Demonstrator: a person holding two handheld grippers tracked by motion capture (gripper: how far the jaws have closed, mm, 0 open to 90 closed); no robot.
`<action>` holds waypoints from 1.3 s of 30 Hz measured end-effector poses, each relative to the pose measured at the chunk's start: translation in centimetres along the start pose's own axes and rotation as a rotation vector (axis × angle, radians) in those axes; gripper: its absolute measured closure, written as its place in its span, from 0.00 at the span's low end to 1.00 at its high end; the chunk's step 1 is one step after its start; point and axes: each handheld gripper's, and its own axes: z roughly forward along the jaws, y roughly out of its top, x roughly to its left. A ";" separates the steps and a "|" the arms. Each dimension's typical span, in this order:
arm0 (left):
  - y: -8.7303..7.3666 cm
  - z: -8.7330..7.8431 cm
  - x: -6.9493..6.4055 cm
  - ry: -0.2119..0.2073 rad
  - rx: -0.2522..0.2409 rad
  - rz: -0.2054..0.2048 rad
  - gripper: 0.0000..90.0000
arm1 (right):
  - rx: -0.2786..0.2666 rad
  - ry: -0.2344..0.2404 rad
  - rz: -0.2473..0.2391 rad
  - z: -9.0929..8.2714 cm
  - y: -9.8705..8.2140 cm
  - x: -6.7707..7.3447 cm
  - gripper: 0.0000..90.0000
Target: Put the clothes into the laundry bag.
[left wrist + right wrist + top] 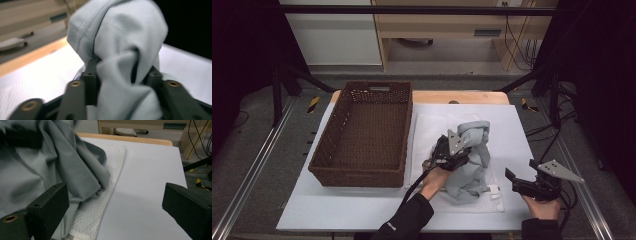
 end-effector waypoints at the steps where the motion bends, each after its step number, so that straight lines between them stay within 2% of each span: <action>1: -0.3 0.0 0.1 -0.014 0.012 -0.014 0.51 | -0.001 0.005 -0.002 0.0 0.0 0.0 0.08; 2: -0.6 -0.4 0.4 -0.033 0.028 -0.034 0.47 | 0.000 0.009 0.000 0.1 0.0 0.1 0.08; 3: -0.6 -0.4 0.4 -0.033 0.028 -0.034 0.44 | 0.001 0.009 -0.003 0.1 0.0 0.1 0.08; 4: -0.7 -1.2 0.4 -0.035 0.031 -0.033 0.41 | 0.002 0.010 -0.004 0.2 0.0 0.2 0.08; 5: -0.7 -1.2 0.4 -0.035 0.031 -0.033 0.36 | 0.005 0.015 -0.007 0.3 0.0 0.3 0.08; 6: -0.4 -2.3 0.3 -0.036 0.037 -0.030 0.33 | 0.008 0.016 -0.010 0.4 0.0 0.4 0.07; 7: -0.4 -2.3 0.3 -0.036 0.037 -0.030 0.31 | 0.010 0.020 -0.012 0.4 0.0 0.5 0.07; 8: -0.3 -2.9 0.3 -0.039 0.035 -0.023 0.31 | 0.010 0.020 -0.012 0.4 0.0 0.5 0.07; 9: -0.2 -4.3 0.2 -0.039 0.028 -0.010 0.27 | 0.009 0.028 -0.016 0.5 0.1 0.8 0.06; 10: -0.2 -4.9 0.1 -0.031 0.030 -0.010 0.25 | 0.008 0.032 -0.017 0.5 0.1 1.0 0.05; 11: -0.2 -4.9 0.1 -0.031 0.030 -0.010 0.24 | 0.004 0.039 -0.020 0.6 0.2 1.2 0.05; 12: -0.5 -6.3 0.1 -0.038 0.029 -0.017 0.24 | 0.001 0.048 -0.019 0.6 0.3 1.5 0.04; 13: -0.9 -6.9 0.1 -0.045 0.031 -0.023 0.25 | 0.001 0.059 -0.024 0.7 0.4 1.8 0.04; 14: -0.9 -6.9 0.1 -0.045 0.031 -0.023 0.26 | 0.002 0.068 -0.025 0.7 0.5 2.1 0.03; 15: -1.9 -8.0 0.1 -0.049 0.026 -0.022 0.29 | 0.001 0.075 -0.034 0.8 0.6 2.5 0.03; 16: -1.9 -8.0 0.1 -0.049 0.026 -0.022 0.31 | 0.002 0.087 -0.039 0.9 0.7 2.9 0.02; 17: -3.1 -8.8 0.2 -0.048 0.028 -0.029 0.33 | 0.002 0.102 -0.038 1.1 0.8 3.3 0.02; 18: -3.1 -8.8 0.2 -0.048 0.028 -0.029 0.36 | 0.007 0.116 -0.042 1.4 0.9 3.8 0.02; 19: -4.4 -9.4 0.4 -0.050 0.040 -0.034 0.38 | 0.013 0.128 -0.048 1.6 1.0 4.3 0.01; 20: -4.4 -9.4 0.4 -0.050 0.040 -0.034 0.40 | 0.013 0.128 -0.048 1.6 1.0 4.3 0.01; 21: -5.1 -9.7 0.4 -0.050 0.050 -0.034 0.43 | 0.021 0.157 -0.069 2.1 1.2 5.5 0.01; 23: -6.9 -10.4 0.6 -0.044 0.075 -0.030 0.48 | 0.026 0.183 -0.084 2.7 1.7 6.6 0.01; 25: -7.4 -10.6 0.7 -0.051 0.080 -0.037 0.52 | 0.026 0.208 -0.095 3.6 2.3 7.8 0.01; 26: -8.4 -11.0 0.8 -0.045 0.091 -0.032 0.53 | 0.026 0.214 -0.102 4.1 2.6 8.5 0.01; 29: -9.2 -11.0 0.8 -0.032 0.112 -0.017 0.55 | 0.031 0.213 -0.113 5.3 3.3 9.7 0.01; 30: -9.8 -11.0 0.7 -0.030 0.137 -0.013 0.57 | 0.056 0.211 -0.124 6.9 3.7 10.8 0.01; 31: -9.8 -11.0 0.7 -0.030 0.137 -0.013 0.57 | 0.056 0.211 -0.124 6.9 3.7 10.8 0.01; 32: -10.1 -11.0 0.6 -0.017 0.141 -0.005 0.57 | 0.085 0.204 -0.140 8.5 3.8 11.7 0.02; 33: -10.6 -11.0 0.5 -0.015 0.144 0.018 0.57 | 0.099 0.191 -0.142 9.4 3.6 11.9 0.02; 35: -11.0 -11.0 0.4 -0.023 0.135 0.044 0.63 | 0.151 0.173 -0.135 11.0 3.1 12.1 0.03; 36: -11.0 -11.0 0.4 -0.023 0.135 0.044 0.64 | 0.151 0.173 -0.135 11.0 3.1 12.1 0.03; 37: -11.2 -11.0 0.3 -0.026 0.130 0.045 0.64 | 0.180 0.164 -0.134 11.7 2.8 12.1 0.03; 38: -11.4 -11.1 0.2 -0.031 0.121 0.045 0.71 | 0.223 0.136 -0.155 12.7 2.2 12.0 0.04; 39: -11.4 -11.1 0.2 -0.031 0.121 0.045 0.72 | 0.241 0.131 -0.149 13.0 1.9 12.0 0.05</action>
